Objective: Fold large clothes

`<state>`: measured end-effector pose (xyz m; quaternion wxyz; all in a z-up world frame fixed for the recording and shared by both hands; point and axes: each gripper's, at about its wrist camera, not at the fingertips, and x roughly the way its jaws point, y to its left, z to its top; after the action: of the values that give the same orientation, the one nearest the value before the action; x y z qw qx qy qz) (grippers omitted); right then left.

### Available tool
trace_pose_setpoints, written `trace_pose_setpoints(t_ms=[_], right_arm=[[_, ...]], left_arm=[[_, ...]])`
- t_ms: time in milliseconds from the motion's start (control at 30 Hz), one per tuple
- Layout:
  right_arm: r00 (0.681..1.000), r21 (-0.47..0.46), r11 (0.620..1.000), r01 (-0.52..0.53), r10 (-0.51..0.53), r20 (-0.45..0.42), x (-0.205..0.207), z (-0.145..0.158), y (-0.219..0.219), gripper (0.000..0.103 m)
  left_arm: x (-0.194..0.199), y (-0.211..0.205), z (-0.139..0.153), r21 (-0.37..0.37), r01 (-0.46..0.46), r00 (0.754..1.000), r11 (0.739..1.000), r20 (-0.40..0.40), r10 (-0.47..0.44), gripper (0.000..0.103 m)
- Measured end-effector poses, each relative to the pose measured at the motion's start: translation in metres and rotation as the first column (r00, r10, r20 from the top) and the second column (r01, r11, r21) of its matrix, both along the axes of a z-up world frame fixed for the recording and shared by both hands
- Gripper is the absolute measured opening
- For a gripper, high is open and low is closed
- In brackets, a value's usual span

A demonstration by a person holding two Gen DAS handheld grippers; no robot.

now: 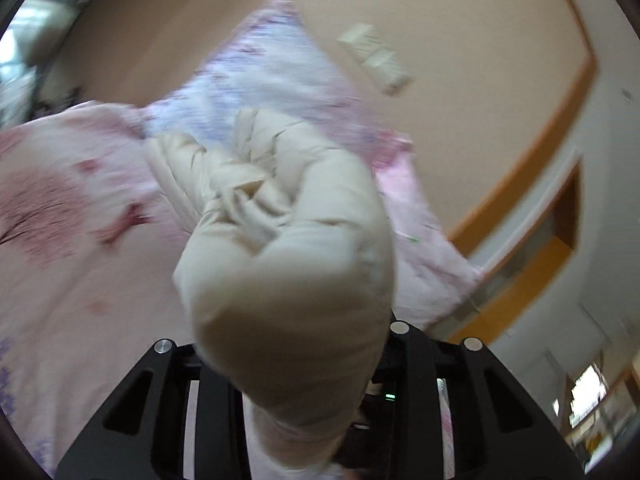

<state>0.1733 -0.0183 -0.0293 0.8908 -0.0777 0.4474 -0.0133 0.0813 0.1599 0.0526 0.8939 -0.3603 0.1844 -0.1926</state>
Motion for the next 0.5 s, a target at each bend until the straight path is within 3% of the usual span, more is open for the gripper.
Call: trace_pose_setpoints(t_ms=[67, 200, 267, 400, 500], right_arm=[[1.0, 0.027, 0.999, -0.017, 0.017, -0.004, 0.003, 0.0, -0.003, 0.05], [0.997, 0.15, 0.986, -0.078, 0.079, -0.002, -0.004, 0.015, -0.032, 0.049], [0.996, 0.187, 0.978, -0.089, 0.082, 0.043, -0.021, 0.029, -0.051, 0.05], [0.988, 0.137, 0.99, -0.036, 0.015, 0.151, -0.069, 0.053, -0.098, 0.059], [0.992, 0.098, 0.994, 0.047, -0.057, 0.11, -0.084, 0.044, -0.126, 0.059]], left_arm=[[0.003, -0.024, 0.008, 0.031, 0.067, 0.997, 0.997, 0.048, -0.068, 0.032], [0.001, -0.059, 0.02, 0.112, 0.096, 0.99, 0.989, 0.091, -0.106, 0.032], [0.001, -0.07, 0.022, 0.133, 0.105, 0.988, 0.986, 0.095, -0.118, 0.032], [-0.001, -0.082, 0.023, 0.157, 0.115, 0.987, 0.981, 0.093, -0.131, 0.032], [-0.002, -0.09, 0.025, 0.184, 0.118, 0.986, 0.976, 0.098, -0.138, 0.032]])
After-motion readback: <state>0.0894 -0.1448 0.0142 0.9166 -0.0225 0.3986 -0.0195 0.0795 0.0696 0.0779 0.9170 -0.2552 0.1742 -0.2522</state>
